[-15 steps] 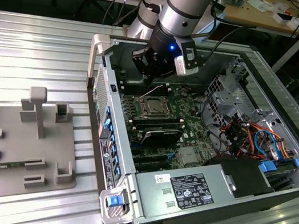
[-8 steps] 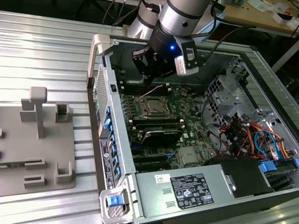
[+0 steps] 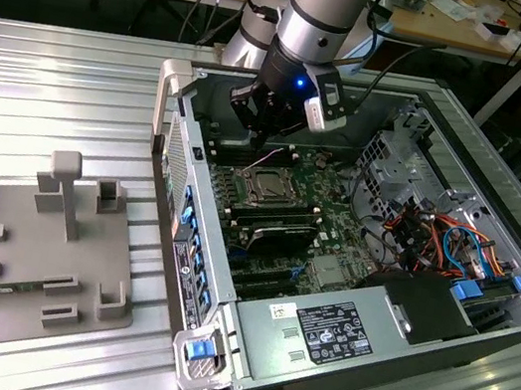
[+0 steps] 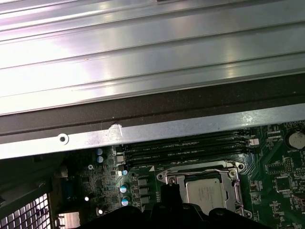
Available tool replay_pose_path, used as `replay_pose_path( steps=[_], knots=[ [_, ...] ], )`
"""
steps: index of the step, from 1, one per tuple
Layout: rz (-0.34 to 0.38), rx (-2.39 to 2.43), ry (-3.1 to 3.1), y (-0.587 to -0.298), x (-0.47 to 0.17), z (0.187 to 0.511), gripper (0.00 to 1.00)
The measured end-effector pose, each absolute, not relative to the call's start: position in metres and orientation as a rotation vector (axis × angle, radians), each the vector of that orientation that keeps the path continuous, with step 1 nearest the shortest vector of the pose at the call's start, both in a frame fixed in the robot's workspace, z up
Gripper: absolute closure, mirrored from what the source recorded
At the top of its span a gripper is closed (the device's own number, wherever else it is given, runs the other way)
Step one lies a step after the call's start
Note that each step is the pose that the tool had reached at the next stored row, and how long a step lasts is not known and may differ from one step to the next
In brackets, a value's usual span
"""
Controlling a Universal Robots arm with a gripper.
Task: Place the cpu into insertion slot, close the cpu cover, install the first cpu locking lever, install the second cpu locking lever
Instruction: 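Install the first cpu locking lever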
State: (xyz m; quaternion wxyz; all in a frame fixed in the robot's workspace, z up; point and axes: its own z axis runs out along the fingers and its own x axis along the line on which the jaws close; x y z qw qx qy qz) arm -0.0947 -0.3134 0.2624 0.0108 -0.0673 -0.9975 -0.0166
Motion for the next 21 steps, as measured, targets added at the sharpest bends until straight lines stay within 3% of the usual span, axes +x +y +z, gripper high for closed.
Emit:
replay_pose_path(
  steps=[21],
  knots=[
    [-0.05,-0.123,-3.116,-0.313,-0.084,0.257,0.89]
  ],
)
